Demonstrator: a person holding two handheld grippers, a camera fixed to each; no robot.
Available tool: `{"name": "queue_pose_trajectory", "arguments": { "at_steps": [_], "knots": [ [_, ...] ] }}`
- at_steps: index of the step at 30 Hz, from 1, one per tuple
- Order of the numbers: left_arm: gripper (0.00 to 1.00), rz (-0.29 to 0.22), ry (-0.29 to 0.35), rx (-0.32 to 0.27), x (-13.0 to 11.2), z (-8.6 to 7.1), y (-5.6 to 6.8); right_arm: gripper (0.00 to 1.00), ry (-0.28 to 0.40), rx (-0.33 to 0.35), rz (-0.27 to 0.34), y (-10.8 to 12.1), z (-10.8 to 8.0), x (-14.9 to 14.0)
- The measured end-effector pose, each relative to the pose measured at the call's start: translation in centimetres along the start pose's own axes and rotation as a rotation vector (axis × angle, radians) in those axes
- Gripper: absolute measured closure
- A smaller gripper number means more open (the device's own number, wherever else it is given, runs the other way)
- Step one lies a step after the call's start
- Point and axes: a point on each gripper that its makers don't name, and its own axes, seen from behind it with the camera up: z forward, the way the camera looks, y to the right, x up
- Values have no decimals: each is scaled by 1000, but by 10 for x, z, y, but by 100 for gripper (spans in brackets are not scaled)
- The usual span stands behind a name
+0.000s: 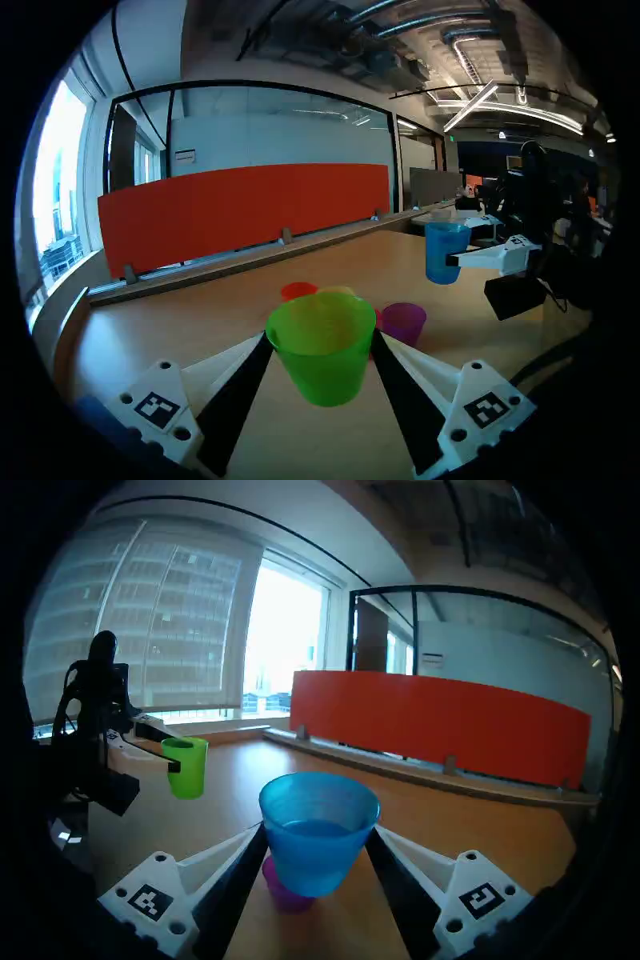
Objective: Pour water
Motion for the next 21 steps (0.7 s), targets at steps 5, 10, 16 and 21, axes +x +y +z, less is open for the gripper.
{"name": "queue_pose_trajectory", "arguments": {
  "at_steps": [5,10,16,21],
  "knots": [
    [13,-4,1,-5,-1,1,2,13,14,1,-8,-2,2,4],
    [13,-5,2,-11,0,2,4,13,32,0,-14,-4,4,10],
    [12,-10,6,-22,1,3,7,13,43,5,-16,-7,6,13],
    [13,-16,4,-30,-2,5,10,12,50,0,-27,-6,7,16]
  ]
}}
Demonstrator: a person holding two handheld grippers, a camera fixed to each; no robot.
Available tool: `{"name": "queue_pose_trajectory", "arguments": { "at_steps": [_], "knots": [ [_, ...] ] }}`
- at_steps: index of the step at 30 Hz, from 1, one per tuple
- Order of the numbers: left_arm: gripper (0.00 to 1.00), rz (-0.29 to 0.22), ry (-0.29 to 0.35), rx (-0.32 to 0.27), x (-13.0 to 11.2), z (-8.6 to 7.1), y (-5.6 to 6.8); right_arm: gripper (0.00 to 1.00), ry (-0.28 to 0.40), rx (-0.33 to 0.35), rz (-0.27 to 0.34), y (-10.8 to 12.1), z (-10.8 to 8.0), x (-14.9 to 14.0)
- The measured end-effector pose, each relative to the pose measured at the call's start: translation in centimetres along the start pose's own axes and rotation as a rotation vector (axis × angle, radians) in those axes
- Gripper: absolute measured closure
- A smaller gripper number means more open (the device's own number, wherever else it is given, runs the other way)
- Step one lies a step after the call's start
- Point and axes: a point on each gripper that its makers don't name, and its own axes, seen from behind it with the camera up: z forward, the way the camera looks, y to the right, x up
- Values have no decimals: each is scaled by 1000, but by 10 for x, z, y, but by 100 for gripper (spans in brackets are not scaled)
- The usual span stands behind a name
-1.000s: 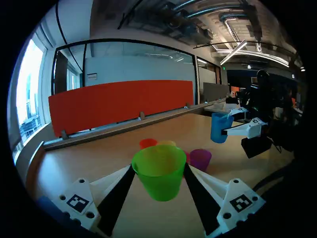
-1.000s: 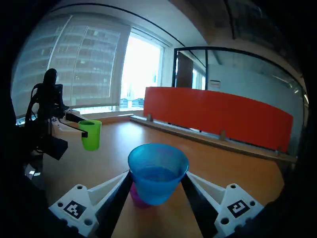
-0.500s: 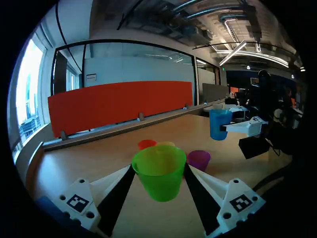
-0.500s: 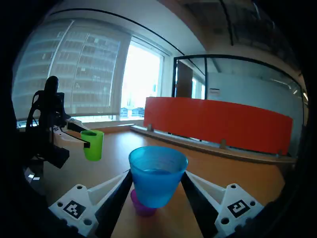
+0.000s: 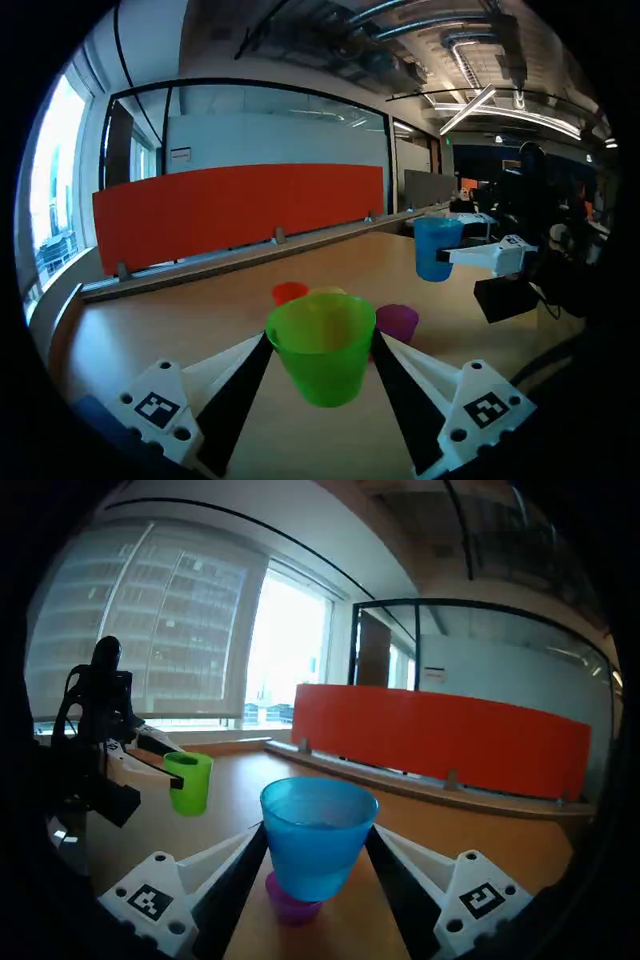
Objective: Pour water
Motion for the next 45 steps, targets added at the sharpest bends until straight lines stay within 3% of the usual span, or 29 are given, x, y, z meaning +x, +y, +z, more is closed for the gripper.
{"name": "queue_pose_trajectory", "arguments": {
  "at_steps": [12,20,30,45],
  "knots": [
    [13,-4,-3,-24,0,2,7,12,-11,16,-9,-2,4,4],
    [13,4,0,-48,0,3,16,12,-27,37,-46,-6,10,7],
    [13,42,4,-69,0,5,27,12,-57,100,-145,-19,18,14],
    [13,27,23,-98,2,13,37,12,-90,205,-302,-44,39,21]
  ]
}}
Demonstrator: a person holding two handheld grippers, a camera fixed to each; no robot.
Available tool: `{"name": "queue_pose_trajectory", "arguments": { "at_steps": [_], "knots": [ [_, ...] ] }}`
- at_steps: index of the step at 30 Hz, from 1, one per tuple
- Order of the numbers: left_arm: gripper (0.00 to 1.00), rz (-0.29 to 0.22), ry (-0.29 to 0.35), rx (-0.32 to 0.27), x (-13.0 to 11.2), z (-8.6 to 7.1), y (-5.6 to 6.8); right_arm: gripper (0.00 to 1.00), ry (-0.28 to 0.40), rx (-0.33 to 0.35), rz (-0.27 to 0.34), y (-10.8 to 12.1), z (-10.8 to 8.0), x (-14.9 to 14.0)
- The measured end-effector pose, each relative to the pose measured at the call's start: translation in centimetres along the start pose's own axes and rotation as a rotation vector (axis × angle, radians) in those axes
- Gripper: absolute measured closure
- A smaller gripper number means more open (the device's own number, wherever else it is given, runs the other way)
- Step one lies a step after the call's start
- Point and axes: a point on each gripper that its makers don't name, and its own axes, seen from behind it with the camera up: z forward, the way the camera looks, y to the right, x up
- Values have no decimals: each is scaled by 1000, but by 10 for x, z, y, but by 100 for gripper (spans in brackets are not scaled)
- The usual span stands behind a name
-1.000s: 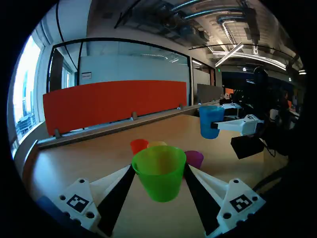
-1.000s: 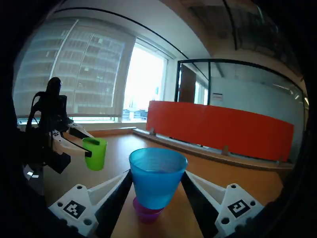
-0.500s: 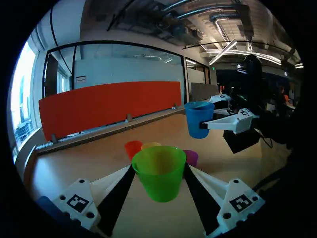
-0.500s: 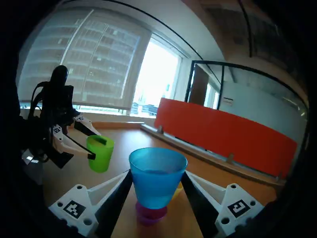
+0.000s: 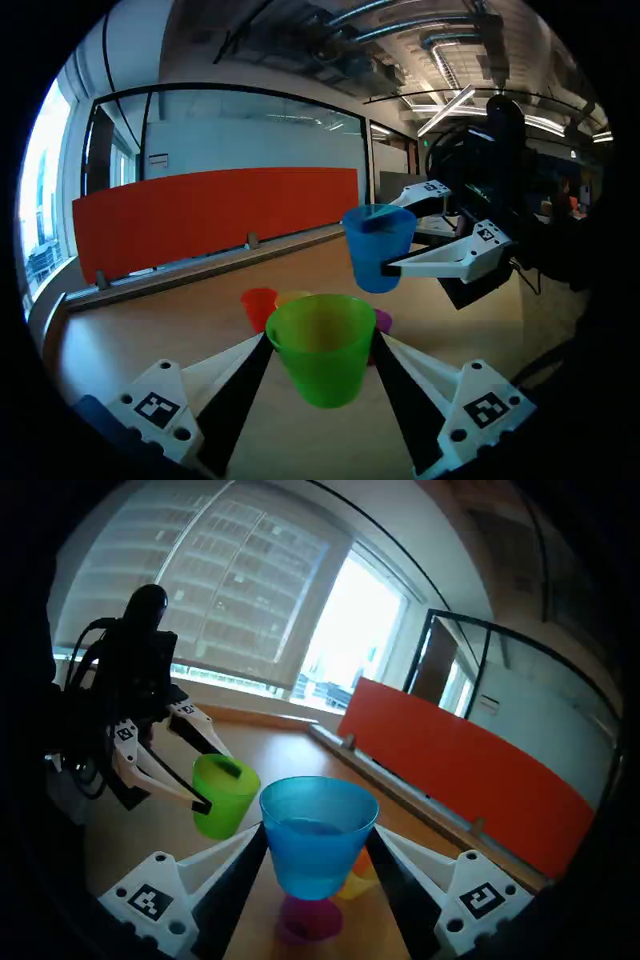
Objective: Pour water
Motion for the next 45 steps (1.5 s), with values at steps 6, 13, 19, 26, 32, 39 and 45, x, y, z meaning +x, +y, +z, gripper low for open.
{"name": "queue_pose_trajectory", "arguments": {
  "at_steps": [6,13,19,26,32,39,45],
  "knots": [
    [13,-2,5,-10,1,3,1,12,1,19,-51,-1,12,5],
    [13,-6,6,-21,-1,5,1,12,-1,32,-128,-2,25,9],
    [13,-8,7,-31,-1,8,3,12,3,37,-194,-3,34,12],
    [13,-3,5,-41,-1,10,6,12,3,33,-267,1,41,17],
    [13,-3,6,-48,-1,12,8,12,-7,34,-322,5,43,18],
    [13,7,8,-55,0,12,11,12,-7,30,-399,8,46,25],
    [13,18,8,-56,0,13,12,12,-16,33,-453,9,48,27]
  ]
}}
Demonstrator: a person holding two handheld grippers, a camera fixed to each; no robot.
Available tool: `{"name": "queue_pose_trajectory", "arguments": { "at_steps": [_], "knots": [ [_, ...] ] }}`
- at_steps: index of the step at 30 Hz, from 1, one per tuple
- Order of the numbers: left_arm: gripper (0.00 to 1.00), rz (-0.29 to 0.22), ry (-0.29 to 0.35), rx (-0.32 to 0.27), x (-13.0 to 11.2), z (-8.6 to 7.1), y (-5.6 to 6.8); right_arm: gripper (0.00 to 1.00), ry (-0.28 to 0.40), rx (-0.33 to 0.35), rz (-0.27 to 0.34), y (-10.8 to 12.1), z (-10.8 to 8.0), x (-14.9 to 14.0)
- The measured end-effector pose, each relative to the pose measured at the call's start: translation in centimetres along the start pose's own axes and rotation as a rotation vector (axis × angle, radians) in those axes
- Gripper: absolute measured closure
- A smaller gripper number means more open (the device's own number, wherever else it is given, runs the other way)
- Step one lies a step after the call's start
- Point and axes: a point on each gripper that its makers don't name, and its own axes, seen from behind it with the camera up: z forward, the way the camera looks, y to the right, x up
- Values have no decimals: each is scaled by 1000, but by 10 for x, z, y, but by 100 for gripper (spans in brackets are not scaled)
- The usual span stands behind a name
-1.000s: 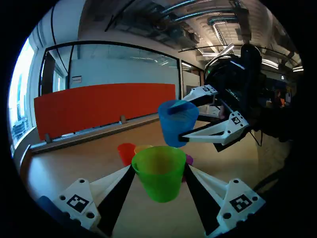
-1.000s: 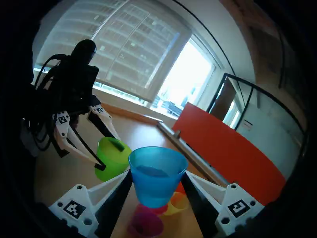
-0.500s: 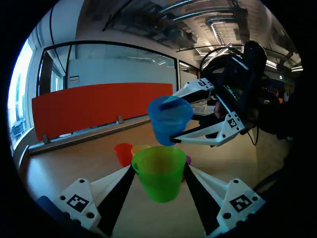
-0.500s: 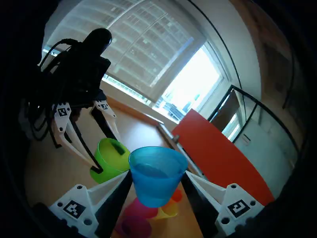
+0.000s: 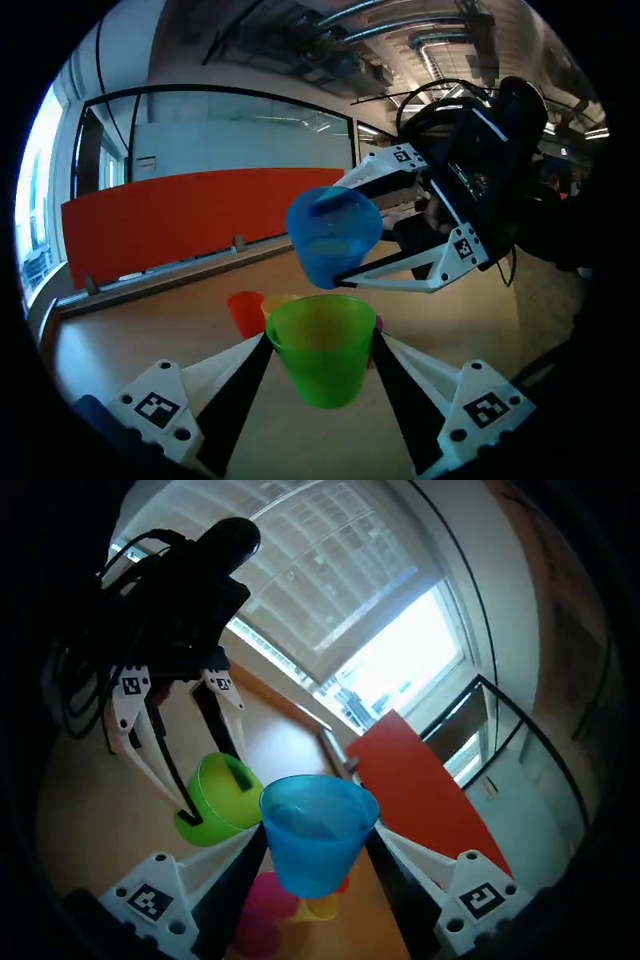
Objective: Pour water
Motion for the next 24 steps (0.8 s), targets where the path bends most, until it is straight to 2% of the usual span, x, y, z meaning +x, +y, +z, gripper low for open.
{"name": "queue_pose_trajectory", "arguments": {
  "at_steps": [9,24],
  "knots": [
    [13,6,3,-6,1,2,2,12,-6,16,-31,4,3,1],
    [13,12,2,-15,1,4,5,12,-23,12,-162,8,10,3]
  ]
}}
